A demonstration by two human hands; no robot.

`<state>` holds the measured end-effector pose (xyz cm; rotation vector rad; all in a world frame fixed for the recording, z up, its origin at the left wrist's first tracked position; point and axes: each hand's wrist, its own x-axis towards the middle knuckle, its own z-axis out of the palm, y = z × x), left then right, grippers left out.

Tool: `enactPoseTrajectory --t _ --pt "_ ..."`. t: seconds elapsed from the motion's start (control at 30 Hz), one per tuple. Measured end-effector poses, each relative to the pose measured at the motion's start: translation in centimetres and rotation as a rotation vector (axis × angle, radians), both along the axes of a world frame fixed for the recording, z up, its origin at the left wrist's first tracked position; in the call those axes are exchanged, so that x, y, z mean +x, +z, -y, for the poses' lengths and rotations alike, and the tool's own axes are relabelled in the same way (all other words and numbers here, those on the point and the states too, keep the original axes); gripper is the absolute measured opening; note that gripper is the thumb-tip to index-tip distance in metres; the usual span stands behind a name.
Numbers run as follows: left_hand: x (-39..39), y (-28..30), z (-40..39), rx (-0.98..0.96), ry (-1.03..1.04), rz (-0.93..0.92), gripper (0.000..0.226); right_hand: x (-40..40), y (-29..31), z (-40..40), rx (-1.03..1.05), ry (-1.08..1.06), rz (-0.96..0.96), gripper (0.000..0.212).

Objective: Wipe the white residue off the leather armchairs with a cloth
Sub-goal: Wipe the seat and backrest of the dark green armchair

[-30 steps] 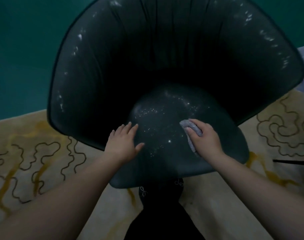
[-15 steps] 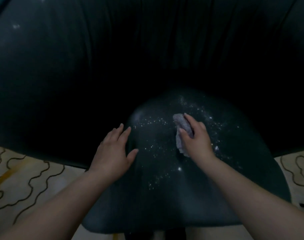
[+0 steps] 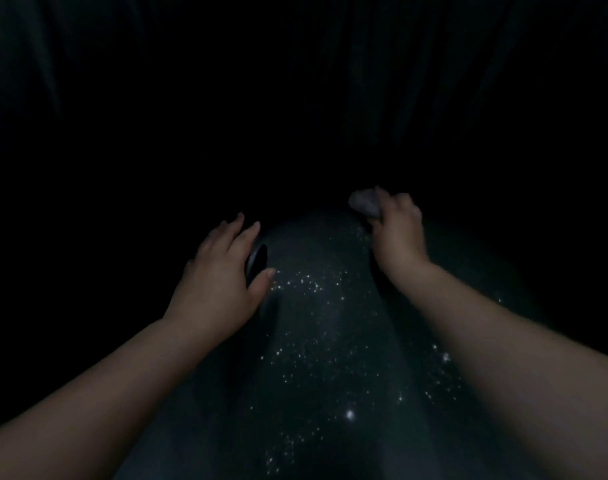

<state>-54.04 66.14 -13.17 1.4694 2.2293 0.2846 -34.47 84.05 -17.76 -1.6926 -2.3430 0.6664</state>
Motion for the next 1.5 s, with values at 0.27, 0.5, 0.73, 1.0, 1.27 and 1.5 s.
enactPoseTrajectory --t 0.27,0.5,0.73,1.0,1.27,1.5 --pt "-0.8 -0.1 -0.3 -0.037 0.052 0.053 0.073 0.7 1.0 5.1 -0.024 0.263 -0.272 0.054" --pt "-1.9 -0.8 -0.7 -0.084 0.102 0.090 0.066 -1.9 0.1 -1.7 -0.006 0.119 -0.002 0.049" --pt "-1.6 -0.7 1.8 -0.137 0.083 0.120 0.069 -1.9 0.1 6.5 -0.052 0.323 -0.341 0.053" --pt "-2.6 -1.7 4.2 -0.215 0.093 0.144 0.101 -9.1 -0.1 3.2 -0.003 0.301 -0.110 0.042" --pt "-2.4 -1.7 7.4 -0.212 0.130 0.208 0.116 -4.1 1.9 9.5 -0.128 0.607 -0.376 0.060" --pt "-2.1 -2.7 8.5 -0.235 0.089 0.152 0.128 -11.3 0.2 4.2 -0.096 0.329 -0.079 0.053"
